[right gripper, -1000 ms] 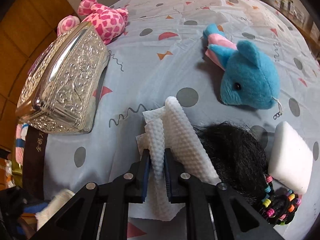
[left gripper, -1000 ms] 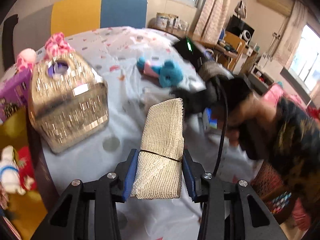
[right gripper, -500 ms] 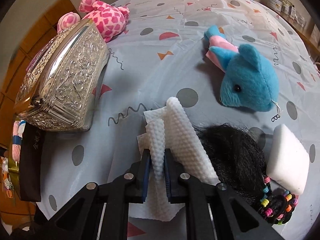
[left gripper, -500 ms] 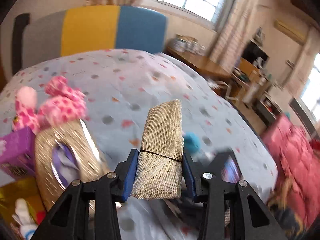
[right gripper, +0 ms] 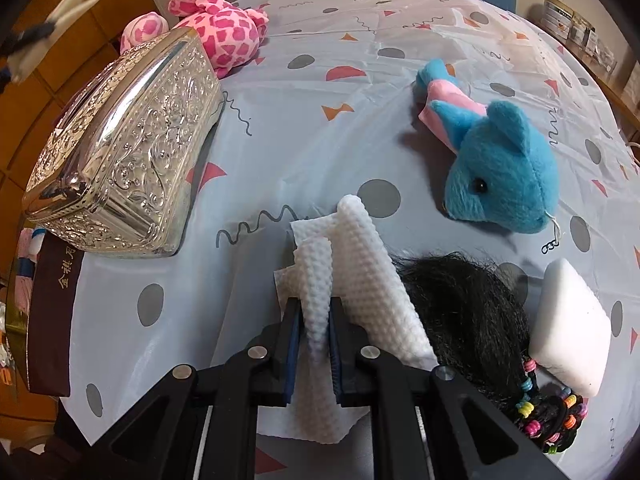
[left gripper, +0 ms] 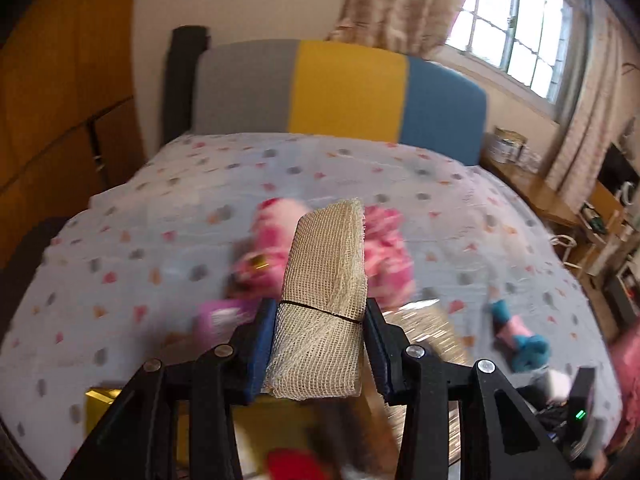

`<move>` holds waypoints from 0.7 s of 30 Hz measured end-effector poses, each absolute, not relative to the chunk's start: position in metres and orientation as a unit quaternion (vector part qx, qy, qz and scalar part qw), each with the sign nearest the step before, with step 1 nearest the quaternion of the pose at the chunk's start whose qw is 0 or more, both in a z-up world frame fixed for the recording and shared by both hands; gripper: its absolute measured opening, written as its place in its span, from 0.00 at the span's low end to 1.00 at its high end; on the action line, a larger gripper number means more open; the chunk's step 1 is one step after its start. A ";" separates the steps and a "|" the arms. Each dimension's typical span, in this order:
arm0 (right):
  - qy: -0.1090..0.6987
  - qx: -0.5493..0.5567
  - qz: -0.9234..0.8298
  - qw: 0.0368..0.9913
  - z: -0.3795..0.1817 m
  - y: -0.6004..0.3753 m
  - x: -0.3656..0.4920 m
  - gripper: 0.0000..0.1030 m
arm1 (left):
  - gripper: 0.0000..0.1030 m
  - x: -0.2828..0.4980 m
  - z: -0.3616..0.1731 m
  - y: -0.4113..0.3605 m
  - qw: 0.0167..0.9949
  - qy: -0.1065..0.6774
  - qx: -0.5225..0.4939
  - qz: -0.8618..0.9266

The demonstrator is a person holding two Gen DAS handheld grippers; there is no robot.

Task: Organize soft objects
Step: 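Carry the mesh roll into the gold tray and open the left gripper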

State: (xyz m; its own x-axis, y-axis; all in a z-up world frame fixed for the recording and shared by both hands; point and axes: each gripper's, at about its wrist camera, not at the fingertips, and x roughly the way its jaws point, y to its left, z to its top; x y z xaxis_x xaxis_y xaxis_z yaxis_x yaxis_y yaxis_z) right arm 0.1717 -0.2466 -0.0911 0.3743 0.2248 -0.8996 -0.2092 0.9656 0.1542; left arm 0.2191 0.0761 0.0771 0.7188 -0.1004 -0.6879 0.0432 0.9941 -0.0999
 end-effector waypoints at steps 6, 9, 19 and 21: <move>0.537 -0.005 0.130 0.833 -0.091 -0.242 0.166 0.11 | 0.42 0.173 0.054 0.122 0.920 0.389 -0.051 -0.014; 0.532 -0.014 0.129 0.837 -0.091 -0.237 0.163 0.12 | 0.42 0.144 0.042 0.134 0.920 0.389 -0.047 -0.013; 0.525 -0.018 0.125 0.841 -0.090 -0.228 0.154 0.09 | 0.44 0.063 -0.021 0.155 0.899 0.434 -0.062 0.002; 0.527 -0.005 0.126 0.841 -0.087 -0.231 0.155 0.08 | 0.47 0.053 -0.033 0.157 0.893 0.444 -0.068 0.007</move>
